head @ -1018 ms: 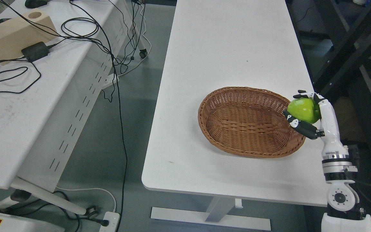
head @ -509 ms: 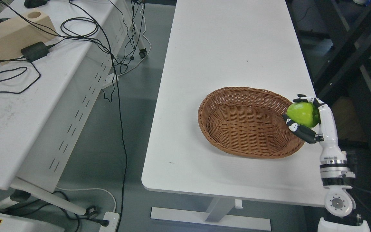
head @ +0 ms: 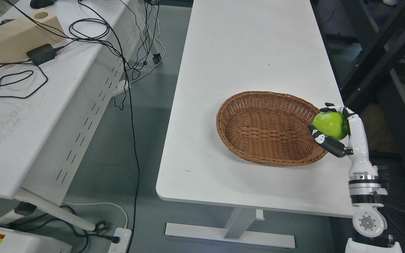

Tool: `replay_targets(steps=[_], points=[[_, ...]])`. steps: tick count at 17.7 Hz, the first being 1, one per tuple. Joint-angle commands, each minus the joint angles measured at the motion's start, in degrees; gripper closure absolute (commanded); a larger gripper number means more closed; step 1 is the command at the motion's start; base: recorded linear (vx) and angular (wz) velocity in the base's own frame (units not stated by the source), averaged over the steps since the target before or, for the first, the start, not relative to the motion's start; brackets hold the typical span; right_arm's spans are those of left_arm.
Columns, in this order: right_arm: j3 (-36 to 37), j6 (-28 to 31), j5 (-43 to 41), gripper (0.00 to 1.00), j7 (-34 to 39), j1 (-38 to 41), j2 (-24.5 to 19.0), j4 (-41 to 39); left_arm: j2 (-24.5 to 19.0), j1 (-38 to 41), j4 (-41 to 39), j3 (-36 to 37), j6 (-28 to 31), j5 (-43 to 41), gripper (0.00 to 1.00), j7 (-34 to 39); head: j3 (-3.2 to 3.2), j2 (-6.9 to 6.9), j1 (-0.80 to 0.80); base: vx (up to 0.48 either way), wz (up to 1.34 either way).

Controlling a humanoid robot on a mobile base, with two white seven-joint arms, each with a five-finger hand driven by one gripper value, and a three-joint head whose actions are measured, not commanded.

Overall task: Place green apple on left shelf middle layer
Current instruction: 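Close the right hand on the green apple and lift it out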

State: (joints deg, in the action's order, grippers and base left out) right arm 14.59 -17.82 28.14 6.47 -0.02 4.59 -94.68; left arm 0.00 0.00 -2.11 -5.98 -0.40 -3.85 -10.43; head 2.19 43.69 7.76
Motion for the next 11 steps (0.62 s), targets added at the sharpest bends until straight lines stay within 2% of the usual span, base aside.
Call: replay_targets(steps=[1,11], points=[[0.35,-0.11,-0.01,1.00,0.03,-1.21,-0.55,-0.24,-1.00,-1.23,0.00,0.00,-0.04,-0.02,0.00,-0.03,0.00,0.00,0.00,-0.093,0.00],[0.09,-0.20,-0.01,1.00,0.03,-0.86,-0.63,-0.24,-1.00,-1.23,0.00,0.00,-0.04,-0.02,0.00,-0.03,0.00,0.00,0.00,-0.154,-0.01]])
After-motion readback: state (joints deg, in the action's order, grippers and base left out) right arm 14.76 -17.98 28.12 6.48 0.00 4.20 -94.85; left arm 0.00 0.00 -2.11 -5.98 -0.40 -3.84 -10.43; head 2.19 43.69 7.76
